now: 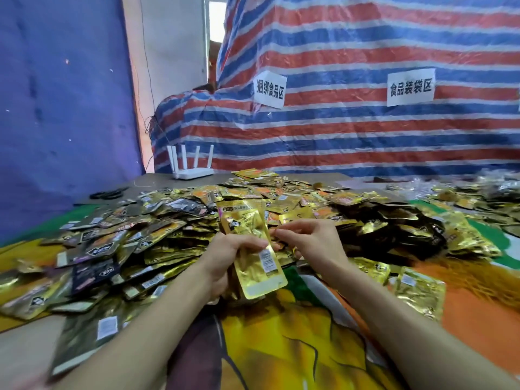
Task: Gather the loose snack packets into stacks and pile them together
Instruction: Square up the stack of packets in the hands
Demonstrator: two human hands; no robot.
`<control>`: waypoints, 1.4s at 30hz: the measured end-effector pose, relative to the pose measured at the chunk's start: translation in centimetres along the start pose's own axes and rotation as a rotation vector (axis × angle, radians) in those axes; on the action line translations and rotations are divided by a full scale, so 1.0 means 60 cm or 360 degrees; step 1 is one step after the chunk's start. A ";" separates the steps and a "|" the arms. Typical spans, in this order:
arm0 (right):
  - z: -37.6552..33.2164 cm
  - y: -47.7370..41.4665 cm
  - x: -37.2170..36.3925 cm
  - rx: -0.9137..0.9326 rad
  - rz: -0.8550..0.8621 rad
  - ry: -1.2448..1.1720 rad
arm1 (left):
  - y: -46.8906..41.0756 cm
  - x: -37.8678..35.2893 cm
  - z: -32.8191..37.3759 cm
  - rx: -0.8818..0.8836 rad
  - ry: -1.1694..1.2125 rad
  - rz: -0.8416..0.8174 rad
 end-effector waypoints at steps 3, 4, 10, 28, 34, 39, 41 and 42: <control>0.018 -0.006 0.000 -0.0021 0.0093 0.0028 | -0.002 0.009 0.001 0.0152 -0.0010 -0.0016; 0.020 -0.007 0.002 -0.0077 0.0056 0.0036 | -0.003 0.012 0.002 0.0181 -0.0001 -0.0040; 0.006 -0.002 0.021 -0.0586 -0.0885 -0.0846 | -0.003 0.027 0.002 0.0170 0.0306 -0.0216; 0.000 0.008 0.020 -0.0209 -0.0659 -0.0725 | -0.008 0.008 -0.004 0.0161 0.0269 0.0240; 0.004 0.029 -0.027 -0.0143 -0.0527 -0.0596 | -0.020 0.018 0.005 -0.0185 0.0472 0.0872; 0.002 0.045 -0.062 0.0024 -0.0372 -0.0302 | -0.017 0.011 0.015 -0.0287 0.0658 0.0896; -0.001 0.049 -0.064 0.0135 -0.0250 -0.0136 | -0.018 0.007 0.011 -0.0272 0.0687 0.0816; -0.003 0.050 -0.063 0.0176 -0.0183 -0.0065 | -0.019 0.005 0.009 -0.0262 0.0704 0.0760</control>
Point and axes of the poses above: each hand's wrist, its own y-axis away from the middle knuckle, its own x-axis out of the back of the hand, z = x × y, the point moved 1 cm from there along -y, towards the middle knuckle, and after that the axes turned 10 degrees about -x, right-handed, at the moved point
